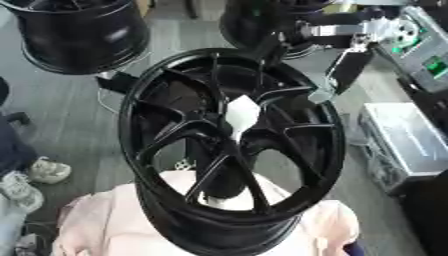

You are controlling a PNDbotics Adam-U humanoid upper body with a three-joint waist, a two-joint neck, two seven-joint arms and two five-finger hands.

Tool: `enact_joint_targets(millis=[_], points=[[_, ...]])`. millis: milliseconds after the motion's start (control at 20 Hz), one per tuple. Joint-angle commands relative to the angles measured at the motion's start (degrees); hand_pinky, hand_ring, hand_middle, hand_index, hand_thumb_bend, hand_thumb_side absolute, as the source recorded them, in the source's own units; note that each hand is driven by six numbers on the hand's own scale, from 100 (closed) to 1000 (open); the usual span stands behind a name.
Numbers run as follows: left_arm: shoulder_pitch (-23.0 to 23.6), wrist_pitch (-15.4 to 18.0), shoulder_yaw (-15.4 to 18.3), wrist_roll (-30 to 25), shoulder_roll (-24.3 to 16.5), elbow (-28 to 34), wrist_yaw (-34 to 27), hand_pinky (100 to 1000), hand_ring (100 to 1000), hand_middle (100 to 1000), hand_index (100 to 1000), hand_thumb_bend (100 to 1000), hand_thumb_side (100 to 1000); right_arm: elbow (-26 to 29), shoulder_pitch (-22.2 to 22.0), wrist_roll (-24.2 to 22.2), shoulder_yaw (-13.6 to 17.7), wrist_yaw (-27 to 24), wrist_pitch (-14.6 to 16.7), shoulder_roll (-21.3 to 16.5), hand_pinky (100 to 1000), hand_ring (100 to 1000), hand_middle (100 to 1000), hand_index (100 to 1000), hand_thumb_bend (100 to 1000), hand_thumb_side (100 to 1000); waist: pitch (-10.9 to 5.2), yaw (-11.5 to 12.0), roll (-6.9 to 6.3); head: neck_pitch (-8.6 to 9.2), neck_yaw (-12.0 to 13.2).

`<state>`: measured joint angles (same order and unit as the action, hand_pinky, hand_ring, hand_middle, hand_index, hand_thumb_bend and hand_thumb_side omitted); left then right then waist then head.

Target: Pull the pin out of the wheel hub.

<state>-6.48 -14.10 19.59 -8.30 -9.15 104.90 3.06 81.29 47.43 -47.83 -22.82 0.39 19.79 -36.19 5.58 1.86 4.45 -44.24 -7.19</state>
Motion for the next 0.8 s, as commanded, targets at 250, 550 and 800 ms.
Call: enact_joint_targets(millis=[250, 550, 800], points=[[-0.5, 0.1, -0.2, -0.4, -1.4, 0.8, 0.2, 699, 620, 604, 641, 256, 706, -0.9, 1.6, -4.1, -2.0, 0.9, 5.0, 0.9, 783, 783, 842, 911, 445, 256, -0.46, 0.2, -0.2, 0.12, -0.2], [-0.6, 0.2, -0.3, -0.5, -1.4, 0.8, 0.2, 699, 621, 604, 641, 254, 707, -2.1, 1.6, -4.1, -3.3, 2.3, 5.7, 2.5, 781, 778, 835, 909, 427, 231, -0.36, 0.4, -0.23, 0.12, -0.3], [-0.7, 0.2, -0.3, -0.6, -1.3, 0.8, 0.2, 699, 621, 604, 641, 253, 707, -3.9, 1.6, -4.1, -3.2, 4.0, 6.3, 4.1, 780, 775, 830, 908, 368, 299, -0.26, 0.6, -0.29, 0.12, -0.3]])
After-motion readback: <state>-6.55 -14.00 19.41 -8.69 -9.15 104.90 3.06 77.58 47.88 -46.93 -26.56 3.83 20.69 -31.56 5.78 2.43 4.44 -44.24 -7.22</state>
